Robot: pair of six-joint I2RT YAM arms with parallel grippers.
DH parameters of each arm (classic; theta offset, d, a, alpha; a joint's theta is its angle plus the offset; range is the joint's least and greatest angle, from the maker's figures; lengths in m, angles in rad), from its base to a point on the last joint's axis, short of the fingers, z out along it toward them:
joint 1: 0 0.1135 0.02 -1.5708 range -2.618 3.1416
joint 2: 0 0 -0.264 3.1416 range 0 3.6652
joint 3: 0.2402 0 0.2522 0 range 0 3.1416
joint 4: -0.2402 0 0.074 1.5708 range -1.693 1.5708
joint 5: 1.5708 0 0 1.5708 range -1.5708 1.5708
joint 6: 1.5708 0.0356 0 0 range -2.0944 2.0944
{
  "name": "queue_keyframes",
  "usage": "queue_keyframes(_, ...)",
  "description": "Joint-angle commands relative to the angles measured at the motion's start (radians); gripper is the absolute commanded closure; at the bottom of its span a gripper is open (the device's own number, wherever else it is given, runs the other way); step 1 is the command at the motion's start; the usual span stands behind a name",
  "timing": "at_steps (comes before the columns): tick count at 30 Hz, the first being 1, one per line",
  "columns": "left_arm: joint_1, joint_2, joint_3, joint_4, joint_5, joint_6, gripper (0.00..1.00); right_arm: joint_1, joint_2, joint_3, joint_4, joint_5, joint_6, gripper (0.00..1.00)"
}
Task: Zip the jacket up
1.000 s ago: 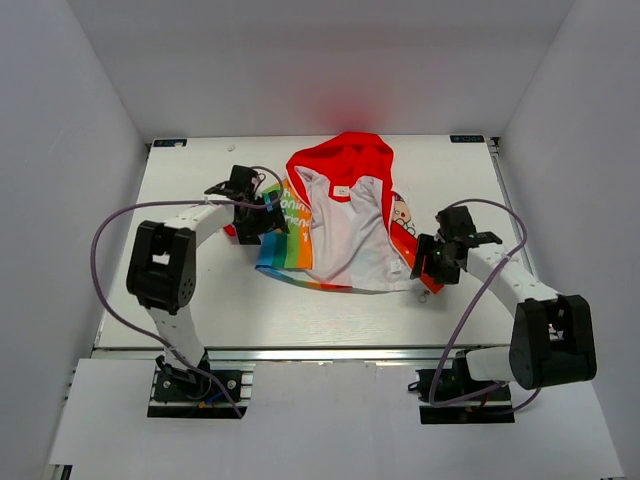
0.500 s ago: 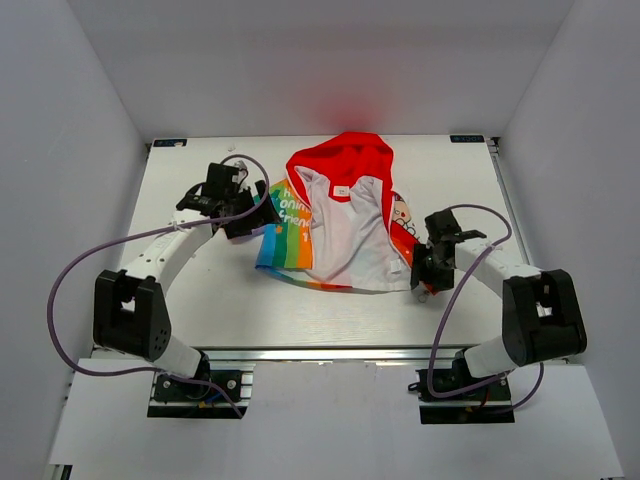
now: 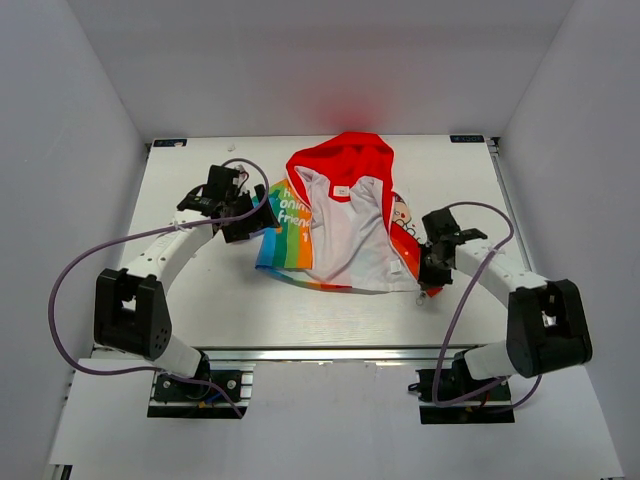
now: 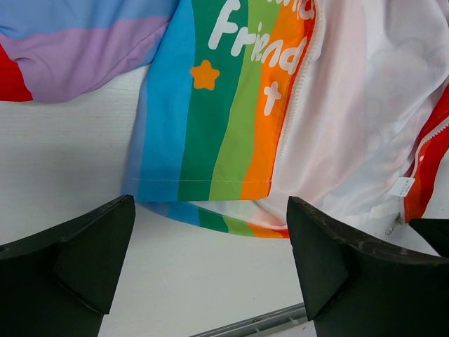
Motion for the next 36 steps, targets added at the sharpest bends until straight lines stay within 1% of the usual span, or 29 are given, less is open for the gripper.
queue_keyframes(1, 0.000, -0.062, 0.000, -0.004, -0.005, 0.004, 0.02, 0.010, -0.098, 0.107, -0.036, -0.079, -0.022, 1.00)
queue_keyframes(2, 0.000, -0.071, -0.009, -0.002, -0.001, 0.002, 0.02, 0.013, -0.115, 0.122, -0.036, -0.115, -0.031, 1.00)
queue_keyframes(3, -0.002, -0.079, -0.015, 0.004, 0.003, -0.004, 0.02, 0.019, -0.133, 0.148, -0.033, -0.195, -0.042, 1.00)
queue_keyframes(5, 0.000, -0.098, -0.038, 0.004, 0.010, -0.010, 0.02, 0.060, -0.176, 0.171, -0.036, -0.258, -0.048, 1.00)
queue_keyframes(8, 0.000, -0.116, -0.058, -0.002, 0.021, -0.016, 0.02, 0.138, -0.202, 0.205, -0.067, -0.271, -0.040, 1.00)
queue_keyframes(10, 0.000, -0.136, -0.080, -0.008, 0.030, -0.018, 0.02, 0.159, -0.215, 0.193, -0.090, -0.205, -0.029, 1.00)
queue_keyframes(11, 0.000, -0.144, -0.089, -0.007, 0.032, -0.019, 0.02, 0.160, -0.218, 0.179, -0.099, -0.100, 0.002, 1.00)
queue_keyframes(12, 0.000, -0.157, -0.106, -0.007, 0.038, -0.019, 0.02, 0.159, -0.218, 0.167, -0.107, -0.026, 0.018, 1.00)
queue_keyframes(14, 0.000, -0.168, -0.119, -0.010, 0.036, -0.021, 0.02, 0.160, -0.184, 0.150, -0.166, 0.101, 0.044, 0.92)
queue_keyframes(16, 0.000, -0.177, -0.132, -0.018, 0.035, -0.021, 0.02, 0.160, -0.117, 0.135, -0.199, 0.136, 0.059, 0.73)
queue_keyframes(18, 0.000, -0.180, -0.139, -0.016, 0.035, -0.021, 0.02, 0.159, -0.080, 0.115, -0.184, 0.153, 0.061, 0.56)
queue_keyframes(20, 0.000, -0.184, -0.152, -0.018, 0.030, -0.022, 0.02, 0.159, -0.037, 0.090, -0.155, 0.163, 0.072, 0.50)
queue_keyframes(21, 0.000, -0.184, -0.153, -0.018, 0.029, -0.024, 0.02, 0.157, -0.023, 0.086, -0.120, 0.163, 0.075, 0.45)
queue_keyframes(27, 0.000, -0.167, -0.147, -0.022, 0.016, -0.022, 0.02, 0.125, 0.109, 0.087, -0.070, 0.209, 0.109, 0.44)
queue_keyframes(34, 0.000, -0.145, -0.139, -0.027, 0.004, -0.022, 0.02, 0.085, 0.153, 0.031, -0.010, 0.173, 0.090, 0.45)
queue_keyframes(35, 0.000, -0.145, -0.139, -0.027, 0.003, -0.021, 0.02, 0.079, 0.156, 0.023, 0.011, 0.157, 0.089, 0.47)
queue_keyframes(36, 0.000, -0.144, -0.138, -0.027, 0.001, -0.021, 0.02, 0.074, 0.163, 0.017, 0.020, 0.148, 0.087, 0.56)
